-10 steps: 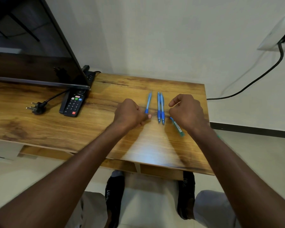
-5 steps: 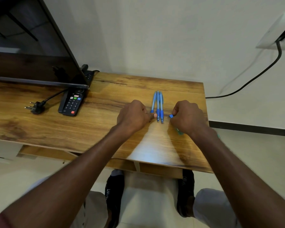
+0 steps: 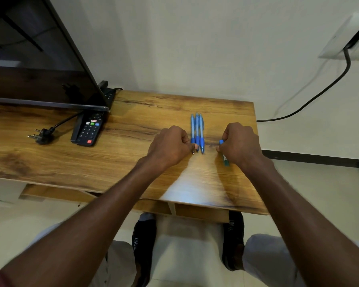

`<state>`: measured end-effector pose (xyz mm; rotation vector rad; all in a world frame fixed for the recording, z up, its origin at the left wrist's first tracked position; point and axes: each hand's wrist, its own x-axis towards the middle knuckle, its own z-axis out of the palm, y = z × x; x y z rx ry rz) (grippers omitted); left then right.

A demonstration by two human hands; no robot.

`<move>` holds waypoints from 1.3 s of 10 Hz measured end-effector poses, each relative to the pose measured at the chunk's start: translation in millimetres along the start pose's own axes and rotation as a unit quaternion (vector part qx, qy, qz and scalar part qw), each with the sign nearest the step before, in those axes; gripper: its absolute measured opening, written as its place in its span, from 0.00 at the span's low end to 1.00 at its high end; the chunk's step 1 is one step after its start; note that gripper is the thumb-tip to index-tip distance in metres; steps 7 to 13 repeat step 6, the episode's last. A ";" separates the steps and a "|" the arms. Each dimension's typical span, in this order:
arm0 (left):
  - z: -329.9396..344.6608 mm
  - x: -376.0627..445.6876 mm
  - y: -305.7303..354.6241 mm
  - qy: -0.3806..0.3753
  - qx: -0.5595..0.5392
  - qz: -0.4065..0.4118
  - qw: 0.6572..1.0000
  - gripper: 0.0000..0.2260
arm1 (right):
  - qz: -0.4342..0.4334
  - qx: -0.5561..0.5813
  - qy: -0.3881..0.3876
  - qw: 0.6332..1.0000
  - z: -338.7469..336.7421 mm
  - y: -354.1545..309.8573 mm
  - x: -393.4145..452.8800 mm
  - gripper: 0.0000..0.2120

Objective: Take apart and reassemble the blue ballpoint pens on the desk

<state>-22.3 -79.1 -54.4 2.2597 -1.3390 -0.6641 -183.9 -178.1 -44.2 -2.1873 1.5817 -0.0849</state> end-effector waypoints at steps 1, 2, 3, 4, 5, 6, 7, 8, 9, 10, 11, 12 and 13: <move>-1.6 -0.4 -0.2 -0.003 -0.014 0.002 1.000 0.11 | 0.004 -0.005 0.001 1.000 -0.8 1.4 0.7 0.13; -4.4 -1.6 0.5 -0.003 -0.025 0.004 1.000 0.10 | 0.007 -0.016 -0.003 1.000 -1.9 4.2 1.0 0.13; -5.9 -2.3 1.7 0.005 -0.021 0.008 1.000 0.11 | 0.001 -0.026 0.001 1.000 -3.2 3.3 -0.8 0.12; -9.6 -4.9 -0.6 0.029 0.008 0.019 0.999 0.10 | -0.022 0.024 0.099 0.995 -11.5 -0.8 -4.4 0.11; -15.9 -8.1 0.1 0.059 0.041 0.048 0.996 0.09 | -0.048 0.076 0.202 0.975 -22.3 -4.4 -6.9 0.12; -19.3 -10.6 -0.3 0.121 0.090 0.092 0.984 0.18 | -0.111 0.099 0.241 0.959 -27.8 -10.9 -11.9 0.13; -19.3 -10.6 -0.3 0.121 0.090 0.092 0.984 0.18 | -0.111 0.099 0.241 0.959 -27.8 -10.9 -11.9 0.13; -19.3 -10.6 -0.3 0.121 0.090 0.092 0.984 0.18 | -0.111 0.099 0.241 0.959 -27.8 -10.9 -11.9 0.13; -19.3 -10.6 -0.3 0.121 0.090 0.092 0.984 0.18 | -0.111 0.099 0.241 0.959 -27.8 -10.9 -11.9 0.13; -19.3 -10.6 -0.3 0.121 0.090 0.092 0.984 0.18 | -0.111 0.099 0.241 0.959 -27.8 -10.9 -11.9 0.13; -19.3 -10.6 -0.3 0.121 0.090 0.092 0.984 0.18 | -0.111 0.099 0.241 0.959 -27.8 -10.9 -11.9 0.13; -19.3 -10.6 -0.3 0.121 0.090 0.092 0.984 0.18 | -0.111 0.099 0.241 0.959 -27.8 -10.9 -11.9 0.13; -19.3 -10.6 -0.3 0.121 0.090 0.092 0.984 0.18 | -0.111 0.099 0.241 0.959 -27.8 -10.9 -11.9 0.13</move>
